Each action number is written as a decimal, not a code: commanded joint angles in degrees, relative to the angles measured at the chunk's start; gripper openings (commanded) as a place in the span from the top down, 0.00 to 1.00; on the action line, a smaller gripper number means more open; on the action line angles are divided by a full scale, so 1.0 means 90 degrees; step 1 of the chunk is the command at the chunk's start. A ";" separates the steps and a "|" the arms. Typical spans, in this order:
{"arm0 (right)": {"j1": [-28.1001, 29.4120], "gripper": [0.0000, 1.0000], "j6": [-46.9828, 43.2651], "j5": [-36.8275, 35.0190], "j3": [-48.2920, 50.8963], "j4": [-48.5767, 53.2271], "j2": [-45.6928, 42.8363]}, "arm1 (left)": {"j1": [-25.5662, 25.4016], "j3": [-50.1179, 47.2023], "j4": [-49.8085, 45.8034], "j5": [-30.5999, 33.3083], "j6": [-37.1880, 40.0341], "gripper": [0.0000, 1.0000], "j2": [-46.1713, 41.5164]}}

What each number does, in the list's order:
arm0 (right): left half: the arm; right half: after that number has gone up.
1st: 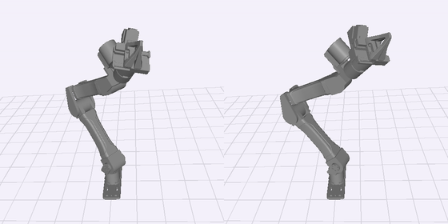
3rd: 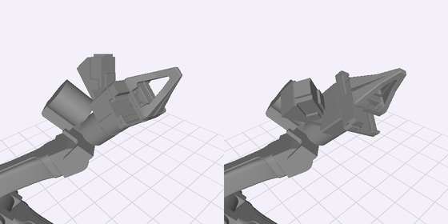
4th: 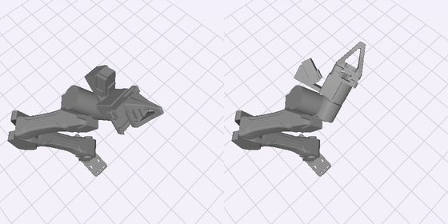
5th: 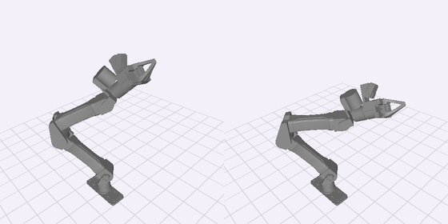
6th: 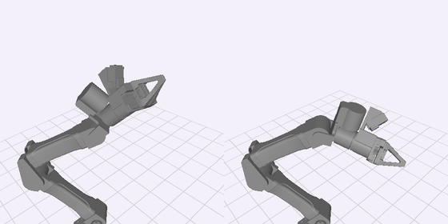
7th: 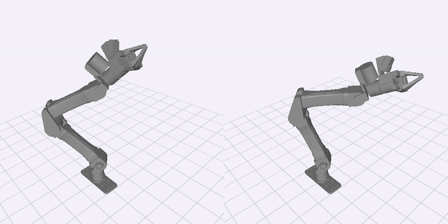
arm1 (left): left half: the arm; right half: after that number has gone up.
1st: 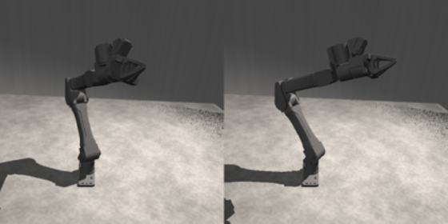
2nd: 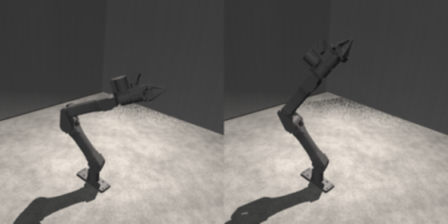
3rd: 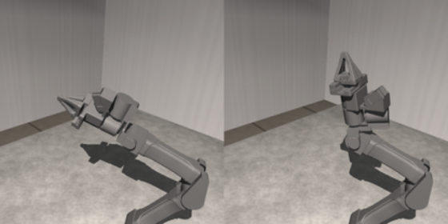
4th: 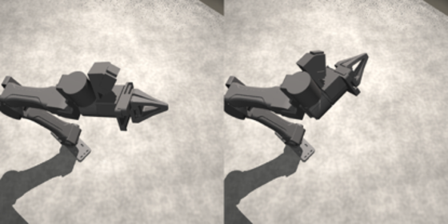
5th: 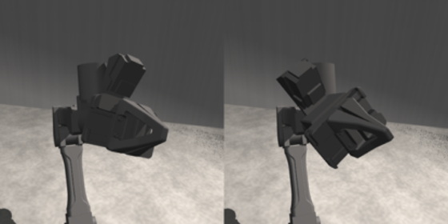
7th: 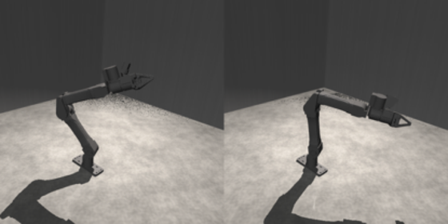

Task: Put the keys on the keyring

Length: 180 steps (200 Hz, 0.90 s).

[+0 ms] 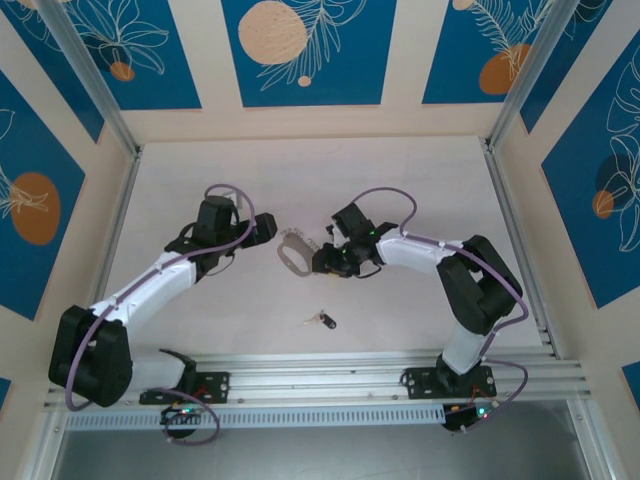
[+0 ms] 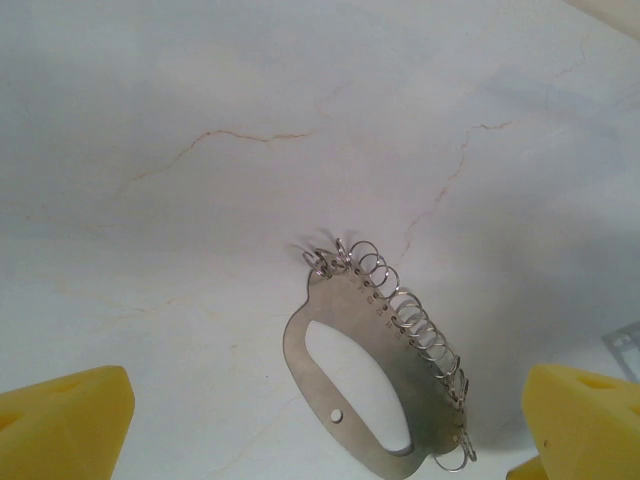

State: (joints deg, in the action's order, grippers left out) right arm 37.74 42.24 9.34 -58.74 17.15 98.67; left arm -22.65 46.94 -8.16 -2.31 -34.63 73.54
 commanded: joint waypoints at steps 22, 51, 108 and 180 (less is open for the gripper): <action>0.0221 0.60 0.0605 0.0183 0.0015 -0.0274 0.0202 | -0.0062 -0.0079 -0.0083 0.0091 -0.0068 0.00 -0.0100; 0.0205 0.60 0.0592 0.0212 -0.0034 -0.0342 0.0396 | -0.0062 -0.0079 -0.0072 0.0081 -0.0058 0.00 -0.0081; 0.0020 0.60 0.0600 0.0215 -0.0011 -0.0453 0.0608 | -0.0061 -0.0080 -0.0075 0.0115 -0.0015 0.00 -0.0045; -0.0345 0.61 0.0531 0.0358 -0.0173 -0.0547 0.0853 | -0.0066 -0.0066 -0.0006 0.0122 0.0012 0.00 0.0081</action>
State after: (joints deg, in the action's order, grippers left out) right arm 35.07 46.72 10.70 -58.89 12.38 105.14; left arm -22.68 46.92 -8.19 -1.87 -34.59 73.60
